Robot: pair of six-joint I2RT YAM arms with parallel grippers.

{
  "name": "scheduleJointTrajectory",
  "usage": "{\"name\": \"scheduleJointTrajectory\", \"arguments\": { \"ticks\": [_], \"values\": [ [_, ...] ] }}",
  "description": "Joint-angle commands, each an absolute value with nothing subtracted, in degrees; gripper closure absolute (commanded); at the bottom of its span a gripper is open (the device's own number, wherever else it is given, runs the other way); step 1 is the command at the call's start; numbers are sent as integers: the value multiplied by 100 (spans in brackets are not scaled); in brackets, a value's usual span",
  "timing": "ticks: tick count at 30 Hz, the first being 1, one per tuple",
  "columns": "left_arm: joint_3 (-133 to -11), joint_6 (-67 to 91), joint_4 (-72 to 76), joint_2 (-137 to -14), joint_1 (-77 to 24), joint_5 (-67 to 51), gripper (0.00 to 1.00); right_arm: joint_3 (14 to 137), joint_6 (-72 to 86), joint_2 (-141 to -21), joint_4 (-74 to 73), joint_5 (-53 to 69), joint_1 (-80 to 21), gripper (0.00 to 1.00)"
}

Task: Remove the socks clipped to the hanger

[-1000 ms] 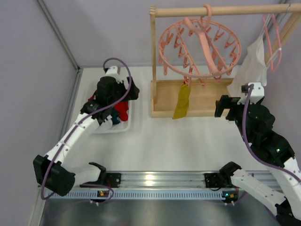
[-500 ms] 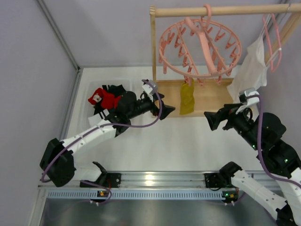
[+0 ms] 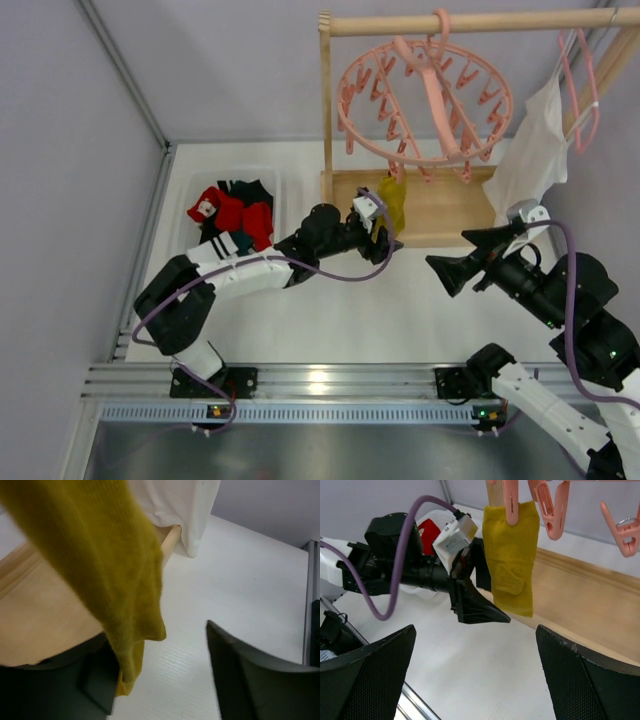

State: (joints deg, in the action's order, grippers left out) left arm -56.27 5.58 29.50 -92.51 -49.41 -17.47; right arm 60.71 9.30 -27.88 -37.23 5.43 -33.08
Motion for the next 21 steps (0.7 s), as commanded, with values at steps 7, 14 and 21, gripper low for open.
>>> {"name": "scheduleJointTrajectory", "arguments": {
  "ticks": [7, 14, 21],
  "values": [
    [-5959, 431, 3665, -9536, -5448, -547, 100, 6082, 1476, -2759, -2778, 669, -3243, 1],
    [-5994, 300, 3656, -9360, -6283, 2017, 100, 6739, 1898, -3435, -2847, 177, -3243, 1],
    [-6819, -754, 3656, -10089, -7373, 4674, 100, 8444, 1741, -4736, -4066, -711, -3252, 12]
  ]
}}
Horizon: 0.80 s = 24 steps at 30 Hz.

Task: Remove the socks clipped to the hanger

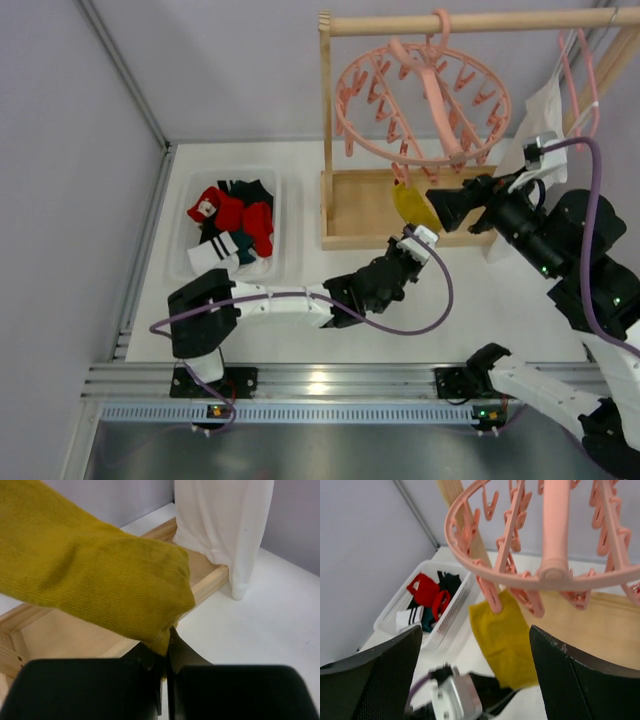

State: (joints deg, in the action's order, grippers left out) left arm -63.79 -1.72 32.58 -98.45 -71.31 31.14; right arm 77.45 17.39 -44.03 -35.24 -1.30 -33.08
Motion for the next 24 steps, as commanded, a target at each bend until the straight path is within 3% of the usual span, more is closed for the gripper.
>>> {"name": "scheduleJointTrajectory", "arguments": {
  "ticks": [1, 9, 16, 24],
  "values": [
    [-7029, -869, 3656, -10186, -7505, 4815, 100, 8612, 1662, -5042, -4217, -895, -3243, 17],
    [-8296, -2143, 3647, -11267, -8024, 5563, 100, 9931, 1134, -6117, -5299, -1940, -3611, 35],
    [-8982, -2514, 3621, -11838, -8279, 5248, 100, 10292, 738, -6846, -5879, -3837, -4771, 36],
    [-9193, -2505, 3621, -11988, -8341, 5124, 100, 10354, 694, -7286, -6284, -5720, -5343, 37]
  ]
}}
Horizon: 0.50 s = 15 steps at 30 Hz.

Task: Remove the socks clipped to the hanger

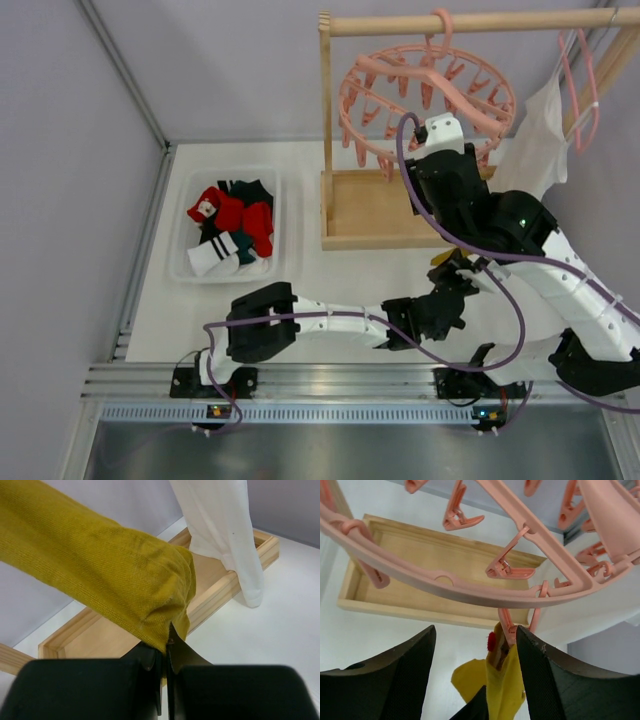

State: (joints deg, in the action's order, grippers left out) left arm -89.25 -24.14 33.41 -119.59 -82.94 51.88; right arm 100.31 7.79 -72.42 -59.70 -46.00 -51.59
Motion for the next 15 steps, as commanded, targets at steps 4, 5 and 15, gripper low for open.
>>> {"name": "scheduleJointTrajectory", "arguments": {
  "ticks": [4, 5, 15],
  "values": [
    [-9211, -2505, 3621, -12006, -8341, 5098, 100, 10327, 703, -7339, -6319, -5941, -5414, 38],
    [-9220, -2487, 3612, -12006, -8350, 5080, 100, 10318, 703, -7348, -6319, -5985, -5414, 38],
    [-9202, -2496, 3621, -12023, -8350, 5089, 100, 10293, 589, -7295, -6144, -6371, -5528, 40]
  ]
}}
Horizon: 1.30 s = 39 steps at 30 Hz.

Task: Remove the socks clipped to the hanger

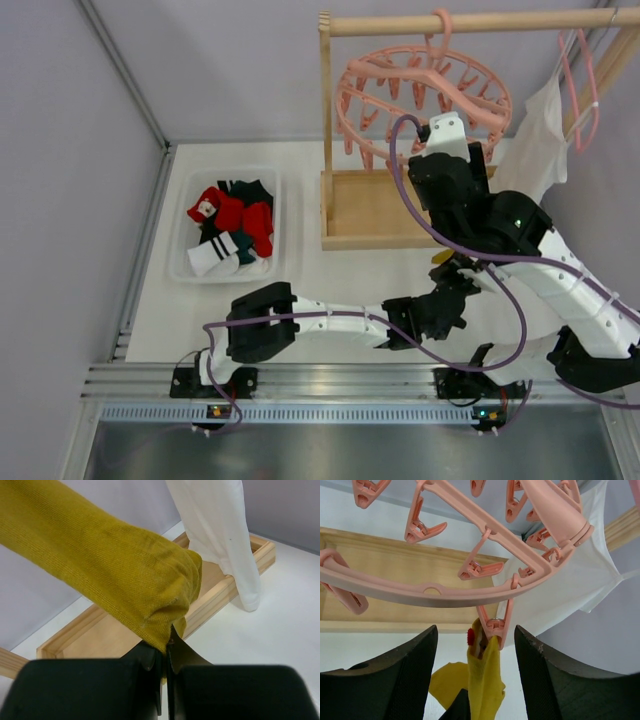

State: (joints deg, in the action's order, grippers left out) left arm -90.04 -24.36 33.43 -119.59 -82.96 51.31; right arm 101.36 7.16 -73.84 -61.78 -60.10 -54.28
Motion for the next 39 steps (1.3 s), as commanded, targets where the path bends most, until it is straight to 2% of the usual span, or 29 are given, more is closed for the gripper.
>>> {"name": "scheduleJointTrajectory", "arguments": {
  "ticks": [1, 18, 27, 36, 39],
  "values": [
    [-9211, -2505, 3612, -12015, -8341, 5089, 100, 10266, 571, -7286, -6091, -6416, -5528, 40],
    [-9105, -2391, 3621, -11900, -8350, 5063, 100, 9896, 378, -7471, -5362, -5924, -5168, 40],
    [-8974, -2338, 3621, -11813, -8350, 5071, 100, 9809, 176, -7629, -5133, -6038, -5045, 42],
    [-8886, -2285, 3630, -11751, -8350, 5045, 100, 9334, 61, -7445, -4659, -5863, -4764, 51],
    [-8868, -2250, 3621, -11760, -8350, 5036, 100, 9281, 53, -7400, -4562, -5880, -4764, 58]
  ]
}}
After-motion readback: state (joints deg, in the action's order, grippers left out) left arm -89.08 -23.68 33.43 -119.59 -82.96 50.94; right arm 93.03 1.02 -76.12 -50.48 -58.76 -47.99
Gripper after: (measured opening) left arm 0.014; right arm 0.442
